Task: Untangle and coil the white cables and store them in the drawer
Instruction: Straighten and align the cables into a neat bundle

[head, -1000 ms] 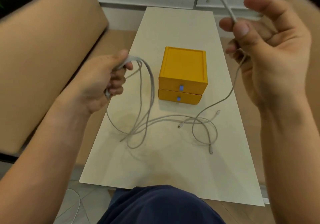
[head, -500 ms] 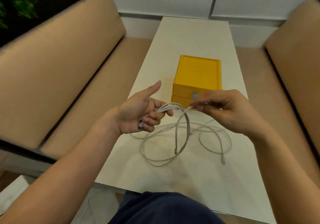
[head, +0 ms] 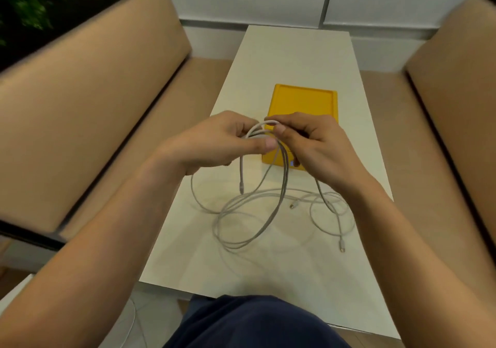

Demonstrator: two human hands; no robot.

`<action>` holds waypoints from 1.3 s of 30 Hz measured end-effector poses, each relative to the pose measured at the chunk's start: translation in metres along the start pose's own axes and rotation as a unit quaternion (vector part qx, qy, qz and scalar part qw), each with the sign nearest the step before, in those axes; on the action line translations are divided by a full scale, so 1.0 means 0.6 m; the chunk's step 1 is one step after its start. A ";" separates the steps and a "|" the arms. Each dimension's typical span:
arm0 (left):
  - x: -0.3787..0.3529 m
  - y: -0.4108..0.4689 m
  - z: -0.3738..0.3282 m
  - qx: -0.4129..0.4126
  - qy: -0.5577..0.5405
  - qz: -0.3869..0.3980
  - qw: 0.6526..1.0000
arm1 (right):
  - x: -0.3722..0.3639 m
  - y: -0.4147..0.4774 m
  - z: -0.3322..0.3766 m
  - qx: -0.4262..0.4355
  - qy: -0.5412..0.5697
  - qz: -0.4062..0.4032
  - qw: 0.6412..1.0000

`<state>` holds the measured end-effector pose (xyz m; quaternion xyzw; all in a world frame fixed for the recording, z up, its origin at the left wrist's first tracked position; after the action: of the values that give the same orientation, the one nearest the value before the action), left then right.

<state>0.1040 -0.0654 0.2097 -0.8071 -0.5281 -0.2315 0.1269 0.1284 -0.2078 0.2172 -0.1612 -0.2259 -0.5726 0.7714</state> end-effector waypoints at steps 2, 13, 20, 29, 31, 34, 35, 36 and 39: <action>0.013 0.001 -0.017 -0.043 0.083 0.010 0.996 | 0.006 -0.002 0.009 0.008 -0.042 0.007 0.999; 0.017 0.026 -0.138 -0.171 0.315 0.073 0.931 | 0.006 -0.024 0.059 0.039 0.003 0.183 0.982; 0.007 0.025 -0.115 -0.201 0.284 -0.017 0.937 | 0.015 -0.014 0.036 0.017 -0.115 0.104 0.988; -0.055 0.035 0.048 -0.140 -0.102 -0.164 0.971 | 0.092 0.000 0.086 0.059 0.232 -0.062 0.969; -0.134 0.047 0.043 -0.135 -0.024 -0.046 0.989 | 0.080 0.005 0.103 0.059 0.286 -0.043 0.955; -0.197 0.068 0.047 -0.112 -0.051 -0.023 0.992 | 0.077 0.006 0.129 0.088 0.309 -0.045 0.946; -0.204 0.070 0.059 -0.098 -0.081 -0.022 0.992 | 0.090 0.004 0.136 0.101 0.311 -0.063 0.943; -0.201 0.069 0.080 -0.078 -0.100 -0.024 0.992 | 0.111 0.003 0.141 0.111 0.319 -0.088 0.937; -0.156 0.048 0.140 -0.033 -0.103 -0.049 0.993 | 0.190 -0.003 0.130 0.116 0.383 -0.163 0.902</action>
<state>0.1189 -0.1139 0.0909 -0.8034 -0.5696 -0.1703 0.0335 0.1414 -0.2614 0.3438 0.1998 -0.0014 -0.6776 0.7078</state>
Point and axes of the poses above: each hand's wrist, its own y-axis towards the middle knuckle, its own x-axis out of the back of the hand, z = x × y, the point moved 9 cm from there along y, towards the middle knuckle, and after that the axes turned 14 degrees about -x, right-handed, at the moved point
